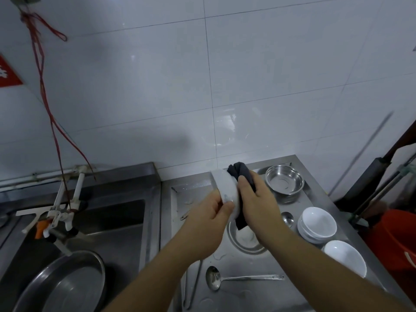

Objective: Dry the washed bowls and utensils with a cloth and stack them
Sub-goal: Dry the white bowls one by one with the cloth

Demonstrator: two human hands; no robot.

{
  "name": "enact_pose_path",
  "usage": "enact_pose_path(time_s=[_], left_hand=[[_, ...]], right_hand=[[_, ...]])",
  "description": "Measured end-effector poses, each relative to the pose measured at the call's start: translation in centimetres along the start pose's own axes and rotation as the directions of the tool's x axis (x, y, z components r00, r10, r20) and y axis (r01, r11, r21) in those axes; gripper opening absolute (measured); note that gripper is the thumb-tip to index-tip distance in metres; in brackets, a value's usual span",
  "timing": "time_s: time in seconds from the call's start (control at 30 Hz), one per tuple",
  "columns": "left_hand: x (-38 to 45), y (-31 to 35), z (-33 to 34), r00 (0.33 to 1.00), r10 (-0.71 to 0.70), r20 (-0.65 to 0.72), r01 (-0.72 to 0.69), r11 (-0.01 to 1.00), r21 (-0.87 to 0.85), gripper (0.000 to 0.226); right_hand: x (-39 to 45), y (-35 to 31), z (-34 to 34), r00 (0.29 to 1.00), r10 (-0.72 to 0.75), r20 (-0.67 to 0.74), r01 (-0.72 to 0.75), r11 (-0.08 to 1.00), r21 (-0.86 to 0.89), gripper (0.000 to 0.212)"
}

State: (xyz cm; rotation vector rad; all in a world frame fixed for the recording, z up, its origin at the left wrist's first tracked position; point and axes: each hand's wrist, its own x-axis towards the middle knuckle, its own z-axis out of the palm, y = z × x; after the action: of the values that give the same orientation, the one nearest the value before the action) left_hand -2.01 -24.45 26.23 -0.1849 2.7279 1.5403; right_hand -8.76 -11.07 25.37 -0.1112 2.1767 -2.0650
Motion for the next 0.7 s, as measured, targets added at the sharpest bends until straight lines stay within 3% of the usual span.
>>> enact_pose_path(time_s=[0.13,0.23,0.3,0.43,0.5,0.57,0.63,0.7], left_hand=[[-0.1,0.4,-0.1,0.990,0.051,0.131,-0.091,0.942,0.324,0.023],[0.0,0.0,0.2,0.978,0.100,0.182,-0.177,0.861,0.478,0.018],[-0.2,-0.5,0.4,0.970,0.135,0.201,-0.224,0.813,0.538,0.019],[-0.2,-1.9,1.0,0.955,0.230,0.186,-0.295,0.723,0.624,0.023],[-0.3,-2.6,1.3,0.957,0.278,0.087,-0.274,0.759,0.590,0.025],[-0.4,-3.5,1.5,0.956,0.264,-0.129,-0.168,0.851,0.497,0.028],[-0.4,-4.7,1.5,0.937,0.151,-0.314,-0.026,0.929,0.369,0.038],[-0.4,-5.8,1.4,0.936,-0.056,-0.348,0.119,0.979,0.164,0.042]], right_hand=[[0.6,0.9,0.0,0.989,0.145,-0.032,-0.140,0.981,0.135,0.015],[0.5,1.1,0.0,0.978,0.208,0.014,-0.208,0.965,0.161,0.049],[0.6,1.4,-0.1,0.967,0.252,0.035,-0.254,0.952,0.172,0.060],[0.2,2.5,-0.2,0.937,0.347,0.048,-0.345,0.890,0.298,0.038],[-0.2,2.8,-0.3,0.913,0.399,0.085,-0.397,0.821,0.410,0.030],[-0.7,3.0,-0.4,0.898,0.423,0.123,-0.427,0.766,0.481,0.022],[-0.9,3.6,-0.4,0.889,0.436,0.139,-0.443,0.745,0.498,0.022],[-1.1,4.4,-0.2,0.881,0.443,0.163,-0.461,0.735,0.496,0.027]])
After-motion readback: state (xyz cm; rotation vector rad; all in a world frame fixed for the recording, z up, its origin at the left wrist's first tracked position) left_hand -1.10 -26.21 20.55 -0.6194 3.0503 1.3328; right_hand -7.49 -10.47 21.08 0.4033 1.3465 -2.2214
